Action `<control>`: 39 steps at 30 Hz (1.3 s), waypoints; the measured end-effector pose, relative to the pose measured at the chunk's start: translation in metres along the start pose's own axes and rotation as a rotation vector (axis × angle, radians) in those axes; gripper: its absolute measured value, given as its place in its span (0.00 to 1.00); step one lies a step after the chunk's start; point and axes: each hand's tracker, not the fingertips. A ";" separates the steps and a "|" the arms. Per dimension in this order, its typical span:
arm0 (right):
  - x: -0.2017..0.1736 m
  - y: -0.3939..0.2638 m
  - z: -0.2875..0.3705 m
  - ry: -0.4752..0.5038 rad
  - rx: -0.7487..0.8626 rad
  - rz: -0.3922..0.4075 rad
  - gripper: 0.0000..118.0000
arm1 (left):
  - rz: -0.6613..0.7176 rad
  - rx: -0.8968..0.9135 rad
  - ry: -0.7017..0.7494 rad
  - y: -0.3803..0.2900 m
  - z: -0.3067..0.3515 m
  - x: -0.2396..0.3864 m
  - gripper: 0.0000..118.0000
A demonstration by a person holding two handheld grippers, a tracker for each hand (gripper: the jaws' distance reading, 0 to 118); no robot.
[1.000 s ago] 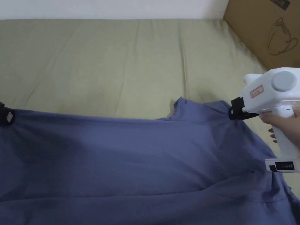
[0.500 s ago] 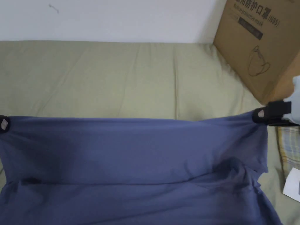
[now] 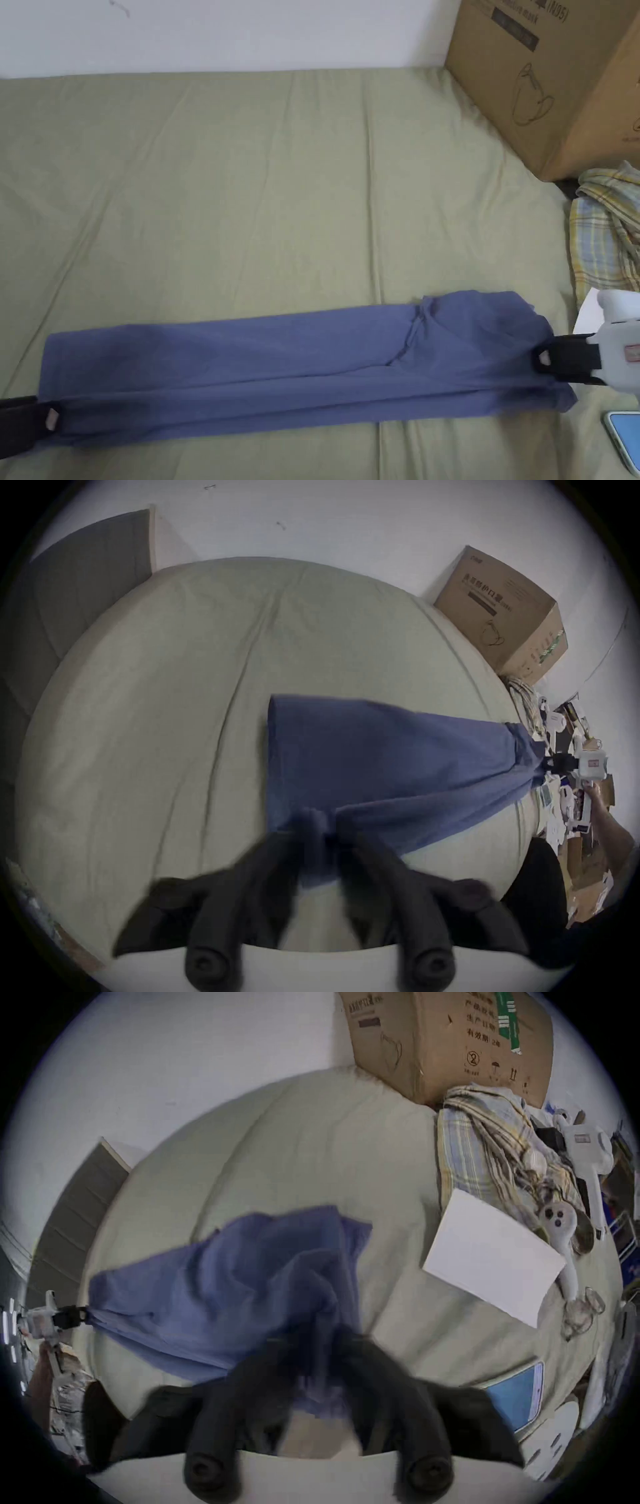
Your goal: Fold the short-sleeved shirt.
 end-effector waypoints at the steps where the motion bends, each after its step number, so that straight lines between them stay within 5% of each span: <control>1: 0.000 -0.002 0.001 -0.006 0.015 0.003 0.53 | 0.006 0.009 0.007 -0.003 0.002 0.000 0.54; 2: -0.005 -0.002 0.003 -0.021 0.037 -0.012 0.77 | 0.026 0.026 0.014 -0.005 0.004 0.000 0.81; 3: -0.010 -0.001 0.006 -0.051 0.039 -0.025 0.97 | 0.040 0.037 0.019 -0.006 0.010 0.000 0.97; 6: -0.033 0.007 0.029 -0.035 0.111 -0.027 0.97 | 0.129 0.156 -0.021 0.002 0.031 0.009 1.00; 12: -0.132 0.017 0.072 -0.069 0.324 0.159 0.91 | 0.031 0.290 0.125 0.038 0.069 0.076 0.99; 13: -0.144 0.018 0.073 -0.061 0.327 0.157 0.70 | 0.012 0.288 0.141 0.041 0.070 0.086 0.92; 14: -0.160 0.019 0.072 -0.040 0.343 0.157 0.44 | 0.006 0.294 0.144 0.043 0.070 0.099 0.75; 15: -0.173 0.020 0.071 -0.023 0.349 0.159 0.06 | -0.016 0.322 0.133 0.045 0.071 0.111 0.45; 16: -0.183 0.021 0.067 -0.029 0.341 0.162 0.00 | -0.030 0.340 0.130 0.046 0.068 0.118 0.00; 17: -0.198 0.019 0.059 -0.066 0.349 0.189 0.00 | -0.058 0.353 0.153 0.046 0.063 0.128 0.00; 18: -0.208 0.017 0.054 -0.078 0.340 0.199 0.00 | -0.288 0.311 0.516 0.047 0.069 0.132 0.00; 28: -0.242 0.019 0.027 -0.177 0.278 0.154 0.00 | -0.295 0.326 0.552 0.036 0.068 0.110 0.00; 30: -0.239 0.021 0.022 -0.162 0.262 0.130 0.00 | -0.218 0.308 0.444 0.037 0.067 0.073 0.00; 32: -0.234 0.020 0.015 -0.170 0.248 0.135 0.00 | -0.116 0.262 0.282 0.037 0.060 0.028 0.12; 33: -0.236 0.022 0.014 -0.188 0.244 0.148 0.00 | -0.083 0.263 0.206 0.035 0.056 0.006 0.30; 34: -0.232 0.020 0.011 -0.197 0.245 0.157 0.00 | -0.059 0.275 0.143 0.035 0.049 -0.017 0.71; 35: -0.227 0.018 0.011 -0.187 0.247 0.155 0.00 | -0.050 0.250 0.117 0.037 0.043 -0.031 0.97; 37: -0.224 0.019 0.008 -0.189 0.215 0.130 0.00 | -0.007 0.195 -0.012 0.038 0.033 -0.058 1.00; 38: -0.220 0.018 0.006 -0.162 0.195 0.104 0.00 | 0.244 0.208 -0.341 0.040 0.018 -0.062 1.00; 39: -0.216 0.018 0.005 -0.133 0.187 0.088 0.00 | 0.305 0.178 -0.405 0.040 0.009 -0.075 1.00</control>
